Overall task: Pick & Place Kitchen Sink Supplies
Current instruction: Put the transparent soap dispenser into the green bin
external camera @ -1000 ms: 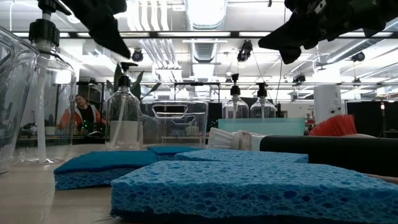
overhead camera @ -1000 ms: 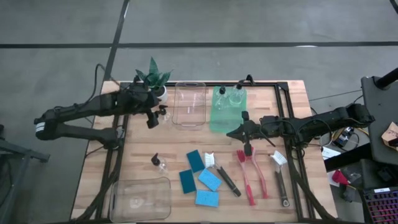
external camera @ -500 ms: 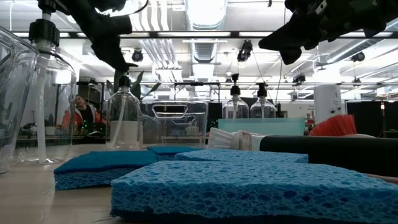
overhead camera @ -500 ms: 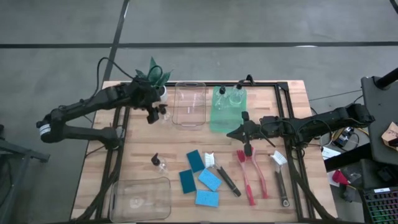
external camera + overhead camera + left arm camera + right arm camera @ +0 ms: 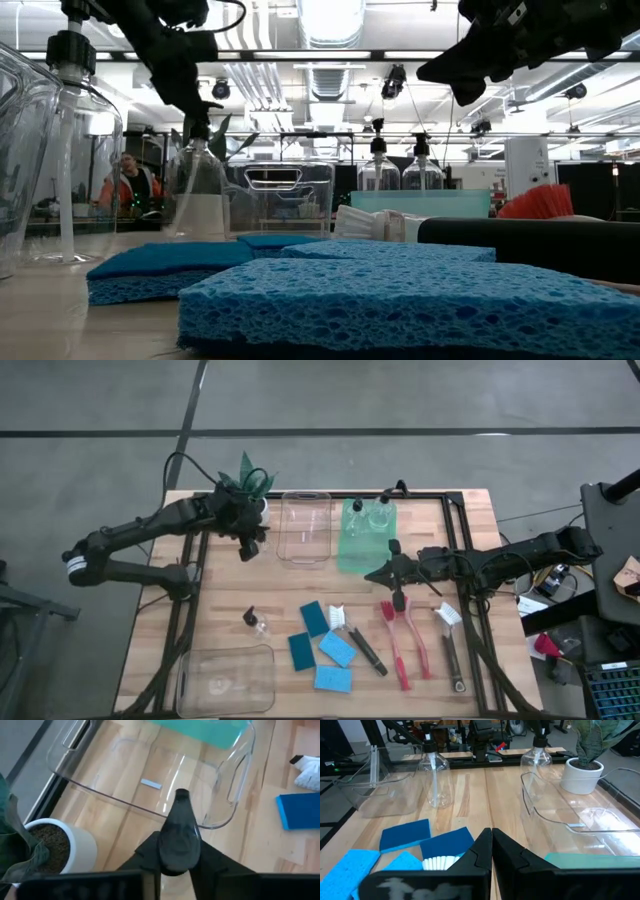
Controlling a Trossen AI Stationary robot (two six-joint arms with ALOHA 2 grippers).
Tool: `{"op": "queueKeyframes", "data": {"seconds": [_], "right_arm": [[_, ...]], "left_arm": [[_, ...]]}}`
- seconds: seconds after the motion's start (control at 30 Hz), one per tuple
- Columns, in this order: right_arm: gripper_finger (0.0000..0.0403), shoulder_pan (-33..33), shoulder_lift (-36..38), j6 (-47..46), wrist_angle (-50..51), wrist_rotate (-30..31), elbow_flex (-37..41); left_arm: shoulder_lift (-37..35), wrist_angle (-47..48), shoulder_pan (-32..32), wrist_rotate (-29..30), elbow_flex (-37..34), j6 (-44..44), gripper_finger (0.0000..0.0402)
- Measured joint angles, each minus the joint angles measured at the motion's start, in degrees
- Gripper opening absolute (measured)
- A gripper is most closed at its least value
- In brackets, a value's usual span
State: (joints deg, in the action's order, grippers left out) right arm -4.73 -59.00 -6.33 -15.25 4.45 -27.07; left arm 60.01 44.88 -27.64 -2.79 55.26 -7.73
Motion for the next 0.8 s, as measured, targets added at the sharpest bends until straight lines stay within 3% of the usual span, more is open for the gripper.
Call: {"op": "queueKeyframes", "data": {"seconds": [0.1,0.53,0.8], "right_arm": [[0.0008,0.0,0.0,-0.1,0.0,0.0,0.0],[0.0008,0.0,0.2,-0.8,-0.3,0.0,0.0],[0.0008,0.0,2.7,-0.6,-1.6,0.1,0.2]], "left_arm": [[-0.3,0.4,0.0,0.0,0.6,0.4,0.0039],[-2.7,0.2,0.0,-1.8,6.0,3.5,0.0033],[-3.4,-12.4,0.4,-12.2,6.3,9.6,0.0029]]}}
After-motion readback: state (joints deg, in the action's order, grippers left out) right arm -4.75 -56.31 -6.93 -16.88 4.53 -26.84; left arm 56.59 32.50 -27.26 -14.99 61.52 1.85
